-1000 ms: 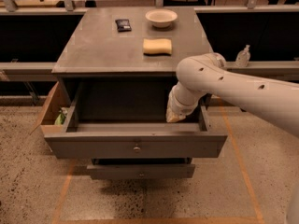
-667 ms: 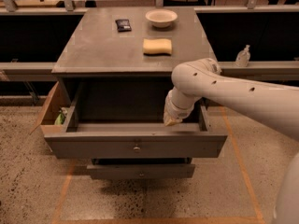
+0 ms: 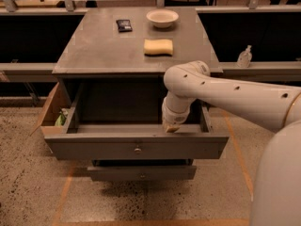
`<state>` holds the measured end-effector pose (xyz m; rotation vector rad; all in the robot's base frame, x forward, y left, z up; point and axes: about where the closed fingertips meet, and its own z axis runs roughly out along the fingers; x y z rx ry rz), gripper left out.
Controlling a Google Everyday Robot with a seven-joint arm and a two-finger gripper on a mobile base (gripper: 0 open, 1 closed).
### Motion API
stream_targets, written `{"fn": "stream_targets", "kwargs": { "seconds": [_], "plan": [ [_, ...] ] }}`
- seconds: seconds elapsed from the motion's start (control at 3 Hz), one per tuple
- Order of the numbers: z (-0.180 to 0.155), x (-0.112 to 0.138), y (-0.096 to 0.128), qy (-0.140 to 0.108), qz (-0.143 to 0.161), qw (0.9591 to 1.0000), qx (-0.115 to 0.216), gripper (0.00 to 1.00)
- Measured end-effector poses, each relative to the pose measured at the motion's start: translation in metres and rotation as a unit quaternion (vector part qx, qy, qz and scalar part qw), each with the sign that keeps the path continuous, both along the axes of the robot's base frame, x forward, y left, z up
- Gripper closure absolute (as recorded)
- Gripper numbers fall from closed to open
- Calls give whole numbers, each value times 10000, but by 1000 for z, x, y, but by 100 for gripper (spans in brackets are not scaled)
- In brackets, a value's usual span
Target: Open top drawer
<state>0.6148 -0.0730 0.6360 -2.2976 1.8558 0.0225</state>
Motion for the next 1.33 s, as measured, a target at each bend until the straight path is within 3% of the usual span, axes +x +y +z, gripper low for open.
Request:
{"fn": "stream_targets", "kwargs": {
  "seconds": [0.33,0.67,1.0,1.33],
  "plan": [
    [-6,-20,-5,449,-43,9989,-151,100],
    [-6,-32,-8,634,-73,9978,-192,100],
    [-9,-65,-16,1028,-183,9941,-278,100],
    [-9,-64,-16,1029,-184,9941,-278,100]
  ]
}}
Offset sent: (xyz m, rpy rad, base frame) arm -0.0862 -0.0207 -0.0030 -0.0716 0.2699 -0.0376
